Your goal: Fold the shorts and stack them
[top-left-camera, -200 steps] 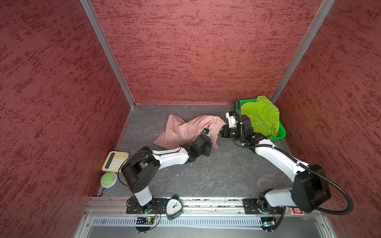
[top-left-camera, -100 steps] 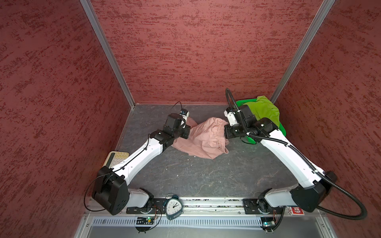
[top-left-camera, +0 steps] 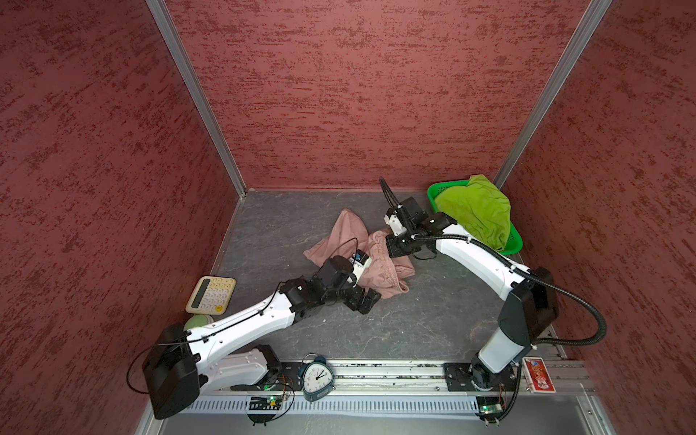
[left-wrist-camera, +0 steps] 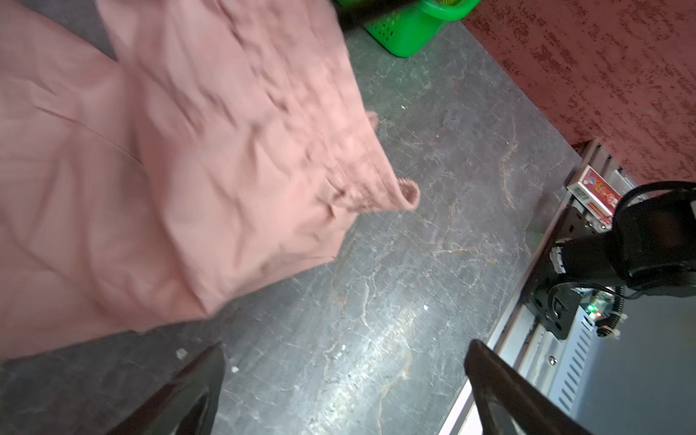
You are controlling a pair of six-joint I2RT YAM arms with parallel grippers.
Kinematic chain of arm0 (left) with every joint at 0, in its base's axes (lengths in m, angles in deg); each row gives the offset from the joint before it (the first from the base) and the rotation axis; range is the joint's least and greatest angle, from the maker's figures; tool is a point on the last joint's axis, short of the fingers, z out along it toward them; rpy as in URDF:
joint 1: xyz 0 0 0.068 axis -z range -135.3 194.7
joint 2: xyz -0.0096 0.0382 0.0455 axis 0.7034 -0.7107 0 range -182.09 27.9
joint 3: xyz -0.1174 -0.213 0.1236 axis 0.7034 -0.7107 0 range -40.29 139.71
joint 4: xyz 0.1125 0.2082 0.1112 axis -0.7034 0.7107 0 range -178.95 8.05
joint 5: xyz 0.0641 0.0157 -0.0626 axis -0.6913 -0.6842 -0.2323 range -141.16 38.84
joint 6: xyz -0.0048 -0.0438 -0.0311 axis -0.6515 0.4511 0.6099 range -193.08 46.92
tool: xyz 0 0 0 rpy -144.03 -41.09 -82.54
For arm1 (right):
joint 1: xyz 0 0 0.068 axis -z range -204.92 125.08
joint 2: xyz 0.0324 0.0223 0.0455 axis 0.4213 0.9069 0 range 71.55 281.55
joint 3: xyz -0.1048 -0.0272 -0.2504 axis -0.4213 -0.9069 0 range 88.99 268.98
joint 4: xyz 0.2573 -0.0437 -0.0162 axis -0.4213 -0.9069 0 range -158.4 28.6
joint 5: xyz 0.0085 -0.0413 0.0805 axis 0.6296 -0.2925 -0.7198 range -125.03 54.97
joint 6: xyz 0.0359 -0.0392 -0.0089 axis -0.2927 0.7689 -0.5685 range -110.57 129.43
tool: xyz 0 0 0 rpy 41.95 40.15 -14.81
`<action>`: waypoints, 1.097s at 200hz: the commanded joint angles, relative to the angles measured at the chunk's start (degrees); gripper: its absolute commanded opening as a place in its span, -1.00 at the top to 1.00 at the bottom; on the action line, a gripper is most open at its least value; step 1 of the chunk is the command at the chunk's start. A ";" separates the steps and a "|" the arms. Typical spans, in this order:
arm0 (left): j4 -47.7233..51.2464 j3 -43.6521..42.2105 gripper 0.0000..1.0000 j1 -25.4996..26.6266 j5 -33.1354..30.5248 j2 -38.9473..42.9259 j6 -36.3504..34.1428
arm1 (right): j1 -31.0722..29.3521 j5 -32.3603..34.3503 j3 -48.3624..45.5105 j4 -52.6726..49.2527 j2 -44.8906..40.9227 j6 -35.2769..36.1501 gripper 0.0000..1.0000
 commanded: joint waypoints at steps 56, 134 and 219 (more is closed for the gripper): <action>-13.16 5.70 -0.99 5.47 -18.97 -17.76 12.24 | 5.94 -7.05 5.24 11.42 10.61 -0.88 1.00; -18.77 10.73 -0.99 2.28 -21.14 -29.86 13.77 | 8.20 -7.98 -5.00 17.57 1.61 -4.27 1.00; -38.55 6.71 -0.99 3.48 -8.86 -34.83 17.24 | 8.38 -7.28 -8.74 20.12 -6.10 -6.58 1.00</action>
